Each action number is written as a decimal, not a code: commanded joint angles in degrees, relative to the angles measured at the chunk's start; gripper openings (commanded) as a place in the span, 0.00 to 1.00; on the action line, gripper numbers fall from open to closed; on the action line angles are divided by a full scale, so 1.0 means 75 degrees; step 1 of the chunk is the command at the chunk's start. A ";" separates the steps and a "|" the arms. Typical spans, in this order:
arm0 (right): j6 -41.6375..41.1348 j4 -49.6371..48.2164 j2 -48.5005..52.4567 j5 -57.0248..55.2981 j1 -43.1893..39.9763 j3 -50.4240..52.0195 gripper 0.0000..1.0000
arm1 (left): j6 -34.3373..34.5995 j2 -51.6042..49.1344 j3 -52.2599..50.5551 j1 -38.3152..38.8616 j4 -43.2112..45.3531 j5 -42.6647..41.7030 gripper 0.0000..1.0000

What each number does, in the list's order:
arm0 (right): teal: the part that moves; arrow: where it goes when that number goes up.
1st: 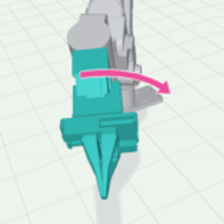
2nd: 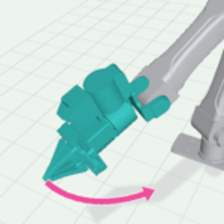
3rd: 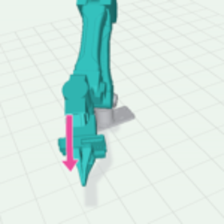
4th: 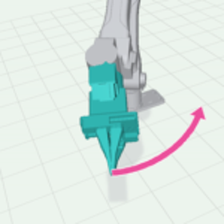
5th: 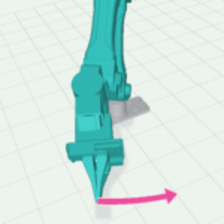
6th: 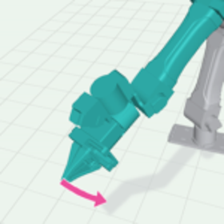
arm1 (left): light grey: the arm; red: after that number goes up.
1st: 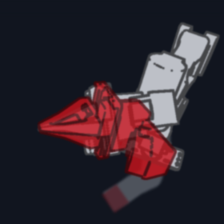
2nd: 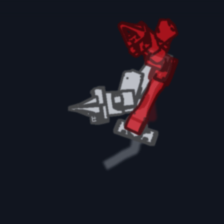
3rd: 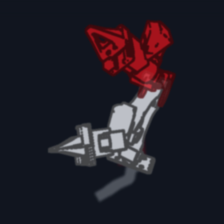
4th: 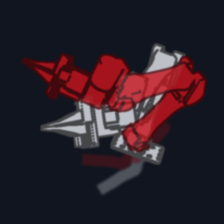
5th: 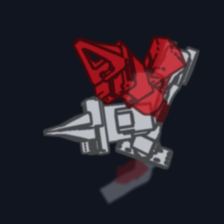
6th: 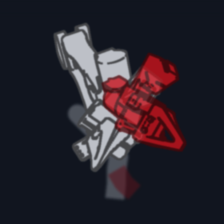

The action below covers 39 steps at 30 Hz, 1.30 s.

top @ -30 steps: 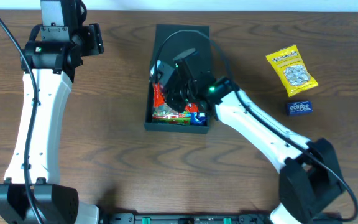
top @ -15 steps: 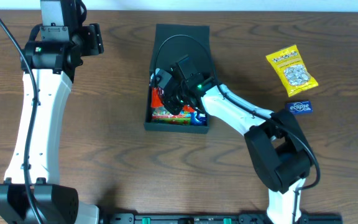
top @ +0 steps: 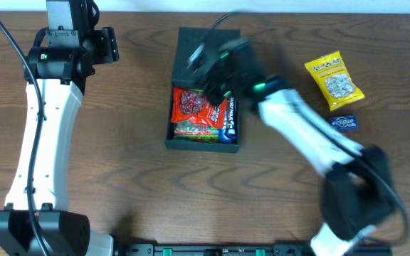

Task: Pack container
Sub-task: 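Move right gripper back and grasp the yellow Hacks bag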

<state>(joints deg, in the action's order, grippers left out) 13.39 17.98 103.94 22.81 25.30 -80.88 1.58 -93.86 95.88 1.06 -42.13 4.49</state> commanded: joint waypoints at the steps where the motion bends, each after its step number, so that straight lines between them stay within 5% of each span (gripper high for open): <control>1: -0.0125 0.0140 -0.0629 -0.0740 -0.1070 -0.0230 0.01 | -0.0044 0.0122 0.0090 -0.0026 -0.0012 -0.0009 0.76; 13: -0.0125 0.1346 0.0498 -0.2468 -0.4430 -0.0230 0.05 | -0.0044 0.0122 0.0090 -0.0026 -0.0003 -0.0009 0.76; 14: -0.0125 0.1320 0.0667 -0.2489 -0.4491 -0.0227 0.15 | -0.0044 0.0125 0.0090 -0.0026 -0.0006 -0.0012 0.76; 15: -0.0125 0.1247 0.0921 -0.2678 -0.4558 -0.0230 0.40 | -0.0044 0.0122 0.0090 -0.0026 -0.0006 -0.0012 0.87; 16: -0.0128 0.1177 0.1087 -0.2871 -0.4587 -0.0230 0.54 | -0.0044 0.0125 0.0090 -0.0026 -0.0006 -0.0041 0.95; 18: -0.0128 0.0991 0.1457 -0.3418 -0.4610 -0.0230 0.74 | -0.0047 0.0122 0.0090 -0.0026 -0.0006 -0.0219 0.95; 20: -0.0137 0.0731 0.1830 -0.4030 -0.4610 -0.0227 0.81 | -0.0047 0.0122 0.0090 -0.0026 -0.0009 -0.0312 0.95; 32: -0.0306 -0.0353 0.2917 -0.4272 -0.4686 -0.0230 0.81 | -0.0047 0.0122 0.0090 -0.0026 -0.0003 -0.0347 0.95; 38: -0.0498 -0.0396 0.3246 -0.4281 -0.4721 -0.0227 0.47 | -0.0047 0.0122 0.0090 -0.0026 0.0003 -0.0350 0.95; 39: -0.0533 -0.0370 0.3261 -0.4275 -0.4721 -0.0227 0.34 | -0.0047 0.0122 0.0090 -0.0026 0.0017 -0.0350 0.95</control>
<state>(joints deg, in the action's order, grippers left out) 10.87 14.04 125.25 -8.88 -9.30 -83.20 1.43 -93.86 95.88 1.06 -42.09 1.89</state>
